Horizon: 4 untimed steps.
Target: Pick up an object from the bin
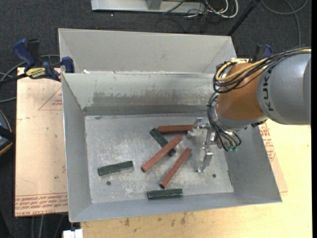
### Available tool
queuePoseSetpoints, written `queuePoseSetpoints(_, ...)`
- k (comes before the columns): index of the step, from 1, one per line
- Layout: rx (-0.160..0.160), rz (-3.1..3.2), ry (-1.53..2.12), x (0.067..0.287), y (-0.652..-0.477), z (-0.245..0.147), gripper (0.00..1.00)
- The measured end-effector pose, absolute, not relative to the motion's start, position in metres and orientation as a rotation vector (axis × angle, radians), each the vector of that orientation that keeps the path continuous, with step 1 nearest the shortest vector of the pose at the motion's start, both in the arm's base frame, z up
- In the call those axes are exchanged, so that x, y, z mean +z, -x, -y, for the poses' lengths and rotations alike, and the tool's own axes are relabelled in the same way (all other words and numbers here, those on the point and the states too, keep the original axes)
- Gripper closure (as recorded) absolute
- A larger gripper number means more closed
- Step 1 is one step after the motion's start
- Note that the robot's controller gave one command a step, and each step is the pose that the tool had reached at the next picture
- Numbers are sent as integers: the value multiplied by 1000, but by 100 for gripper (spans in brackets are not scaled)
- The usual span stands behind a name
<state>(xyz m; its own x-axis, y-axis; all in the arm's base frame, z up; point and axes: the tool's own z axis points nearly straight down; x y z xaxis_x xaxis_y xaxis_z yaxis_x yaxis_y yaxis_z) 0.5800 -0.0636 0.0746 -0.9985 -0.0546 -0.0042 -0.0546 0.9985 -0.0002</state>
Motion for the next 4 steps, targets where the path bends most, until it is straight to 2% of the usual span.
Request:
queuePoseSetpoints(1,1,-3120,53,76,-594,5,100)
queuePoseSetpoints(2,1,-3120,53,76,-594,5,100)
queuePoseSetpoints(3,1,-3139,26,194,-571,-23,100)
queuePoseSetpoints(4,1,-3139,26,194,-571,-23,100)
